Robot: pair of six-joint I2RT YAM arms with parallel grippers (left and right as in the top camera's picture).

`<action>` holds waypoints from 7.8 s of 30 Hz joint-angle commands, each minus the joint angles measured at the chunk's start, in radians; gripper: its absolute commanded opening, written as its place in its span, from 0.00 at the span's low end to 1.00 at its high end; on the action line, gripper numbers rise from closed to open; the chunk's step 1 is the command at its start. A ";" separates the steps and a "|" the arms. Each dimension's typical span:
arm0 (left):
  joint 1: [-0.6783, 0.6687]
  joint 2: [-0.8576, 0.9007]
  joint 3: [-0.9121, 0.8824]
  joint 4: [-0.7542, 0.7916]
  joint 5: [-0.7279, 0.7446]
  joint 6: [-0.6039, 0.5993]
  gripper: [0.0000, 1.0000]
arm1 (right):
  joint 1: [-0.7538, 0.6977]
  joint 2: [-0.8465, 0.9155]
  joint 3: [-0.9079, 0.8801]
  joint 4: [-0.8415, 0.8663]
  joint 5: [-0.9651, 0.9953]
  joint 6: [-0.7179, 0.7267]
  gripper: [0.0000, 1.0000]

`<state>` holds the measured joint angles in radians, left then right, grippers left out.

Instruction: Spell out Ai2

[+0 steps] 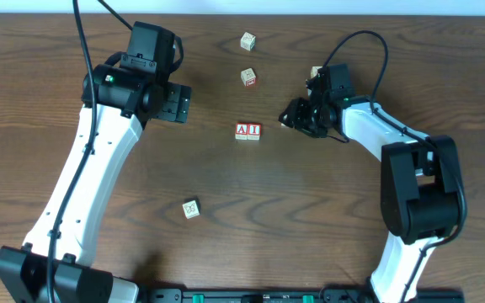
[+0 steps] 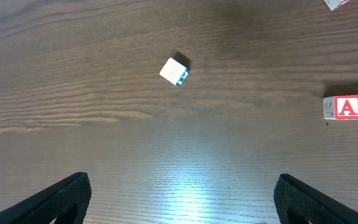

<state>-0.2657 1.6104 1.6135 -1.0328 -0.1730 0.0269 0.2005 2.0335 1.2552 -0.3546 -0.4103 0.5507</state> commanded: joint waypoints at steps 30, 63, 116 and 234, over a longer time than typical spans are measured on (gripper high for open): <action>-0.002 0.003 -0.002 -0.003 -0.018 0.007 0.95 | 0.048 -0.122 -0.006 -0.116 0.459 -0.212 0.55; -0.002 0.003 -0.002 -0.003 -0.018 0.007 0.95 | 0.061 -0.052 0.011 -0.068 0.455 -0.208 0.52; -0.002 0.003 -0.002 -0.003 -0.018 0.007 0.95 | 0.112 0.014 0.188 -0.235 0.527 -0.216 0.52; -0.002 0.003 -0.002 -0.003 -0.018 0.007 0.95 | 0.089 -0.068 0.083 -0.247 0.579 -0.230 0.56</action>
<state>-0.2657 1.6104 1.6135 -1.0328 -0.1730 0.0273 0.2745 1.9972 1.3449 -0.6048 0.1574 0.3279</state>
